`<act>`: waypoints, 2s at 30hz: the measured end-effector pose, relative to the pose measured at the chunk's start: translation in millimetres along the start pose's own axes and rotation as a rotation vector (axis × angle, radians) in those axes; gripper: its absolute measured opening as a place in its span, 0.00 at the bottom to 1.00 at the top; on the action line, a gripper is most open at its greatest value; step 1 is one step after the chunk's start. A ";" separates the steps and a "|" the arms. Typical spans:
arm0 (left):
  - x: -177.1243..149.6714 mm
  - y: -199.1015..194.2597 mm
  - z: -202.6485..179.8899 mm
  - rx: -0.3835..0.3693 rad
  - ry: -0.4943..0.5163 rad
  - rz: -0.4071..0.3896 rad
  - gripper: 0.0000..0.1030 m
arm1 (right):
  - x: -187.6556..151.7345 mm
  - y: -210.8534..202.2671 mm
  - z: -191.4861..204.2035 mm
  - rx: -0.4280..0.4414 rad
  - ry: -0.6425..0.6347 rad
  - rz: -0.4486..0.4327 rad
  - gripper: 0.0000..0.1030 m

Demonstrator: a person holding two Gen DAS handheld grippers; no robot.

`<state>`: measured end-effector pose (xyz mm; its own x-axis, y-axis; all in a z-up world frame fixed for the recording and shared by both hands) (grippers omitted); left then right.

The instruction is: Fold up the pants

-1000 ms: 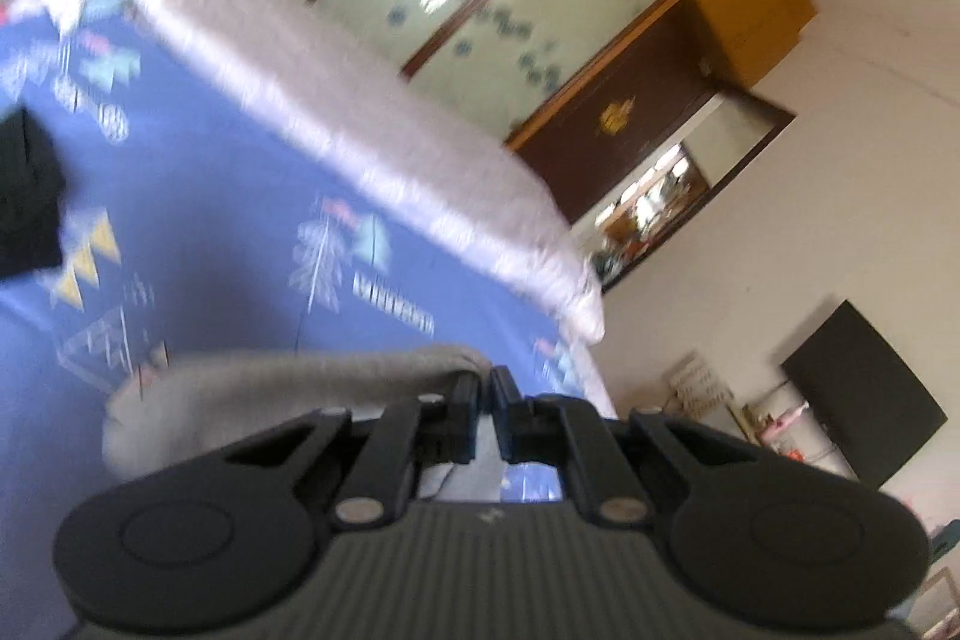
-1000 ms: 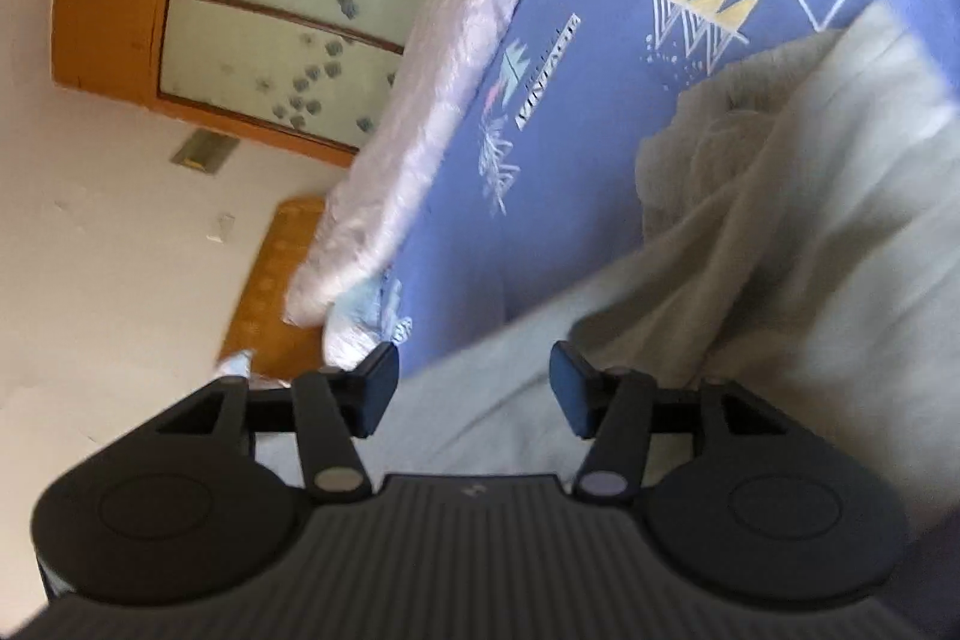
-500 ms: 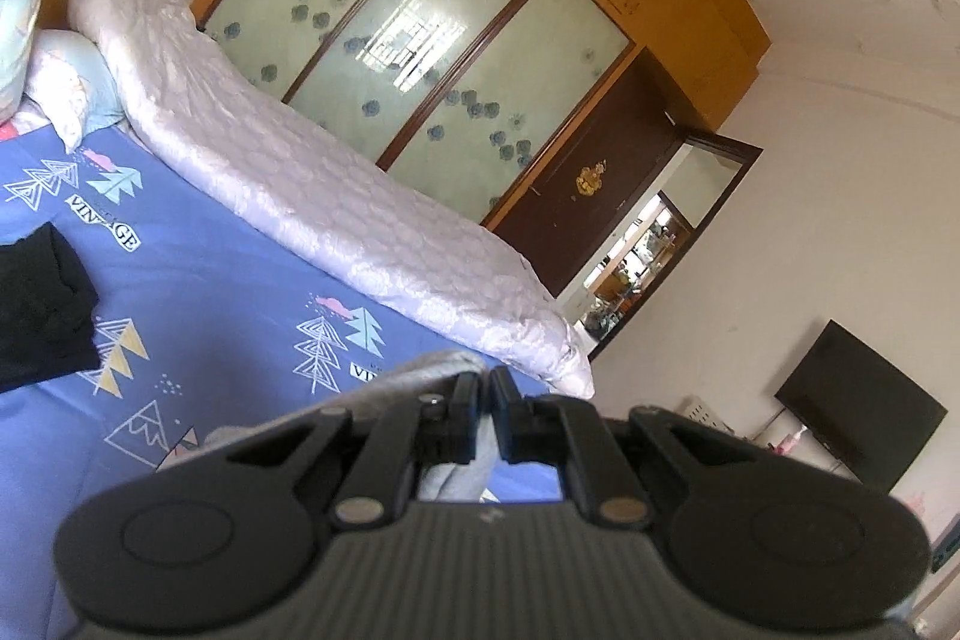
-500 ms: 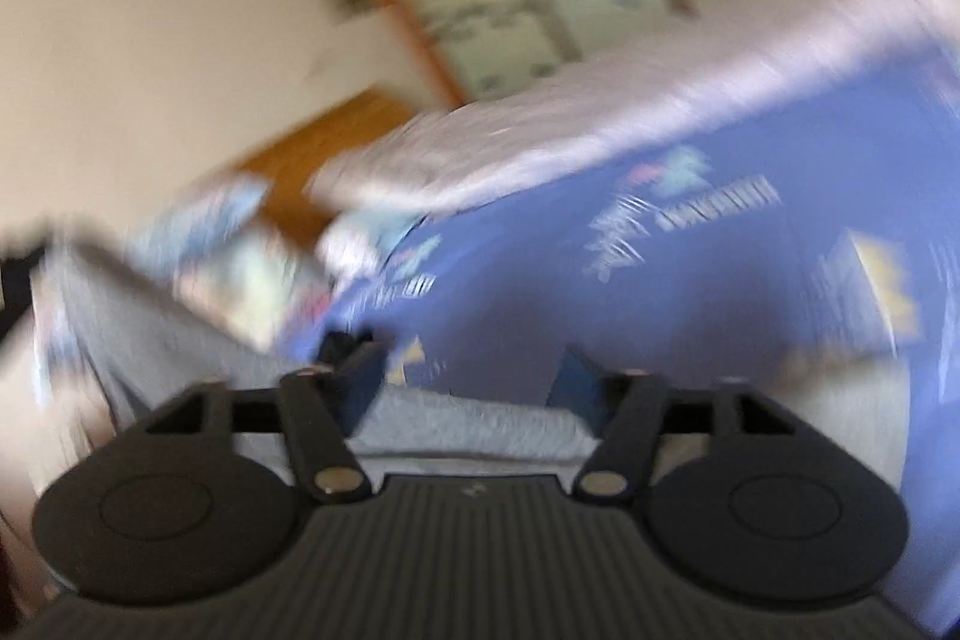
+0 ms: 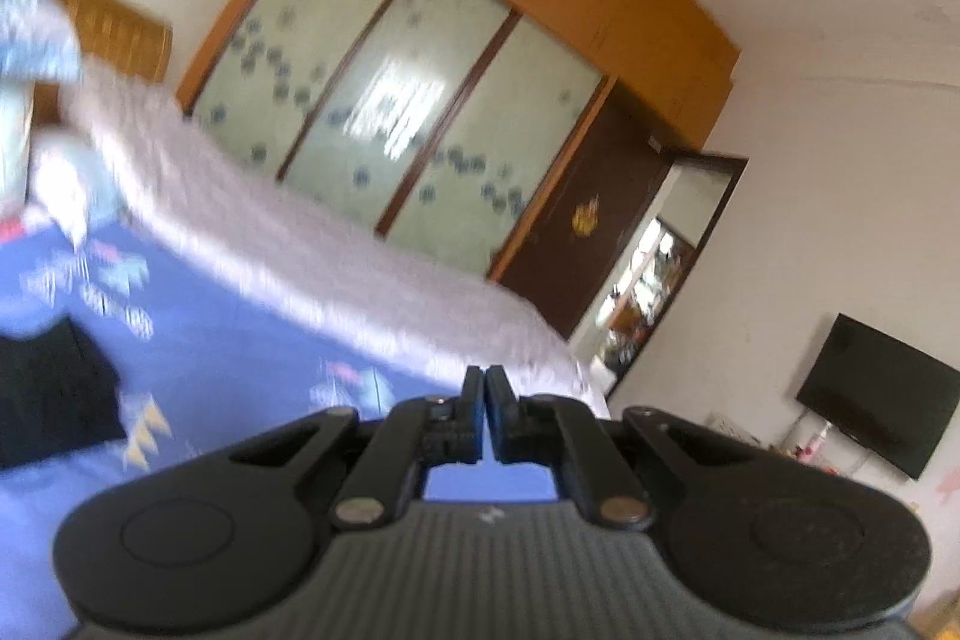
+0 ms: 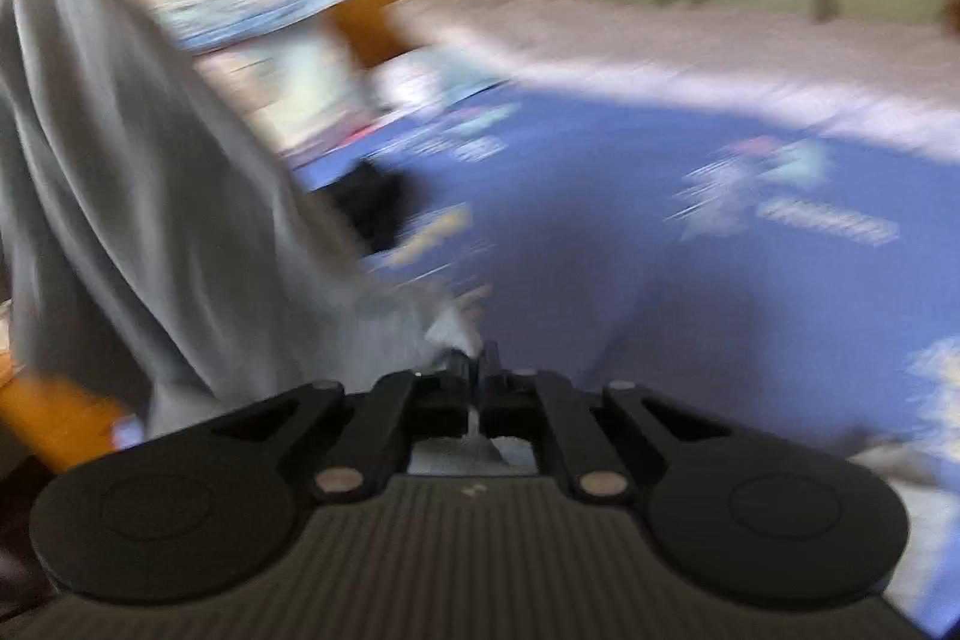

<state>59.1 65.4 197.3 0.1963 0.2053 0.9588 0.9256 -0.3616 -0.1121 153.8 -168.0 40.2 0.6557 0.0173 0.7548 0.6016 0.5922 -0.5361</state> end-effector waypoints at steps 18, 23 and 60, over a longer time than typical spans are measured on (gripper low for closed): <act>-176.1 76.5 -34.1 0.101 0.385 0.383 0.78 | 134.7 -139.3 -6.5 -0.168 0.028 -0.545 0.05; -237.8 81.8 -71.7 0.077 0.607 0.444 0.79 | 132.1 -141.8 -1.1 -0.197 0.005 -0.541 0.05; 86.7 -26.2 -70.7 -0.004 0.274 -0.093 0.12 | 190.0 -357.1 30.7 -0.233 -0.106 -0.971 0.05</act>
<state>29.0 28.4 301.9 0.0150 -0.0153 0.9998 0.9343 -0.3560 -0.0195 49.6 -351.5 386.7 -0.2036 -0.3111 0.9283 0.9362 0.2157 0.2776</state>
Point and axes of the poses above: each gripper's, at about its wrist camera, not at the fingertips, and y roughly the way its jaws point, z to its left, x to its top, the point moved 10 cm from there along y, roughly the way its jaws point, and after that the axes turned 15 degrees about y, right-handed, at the moved point
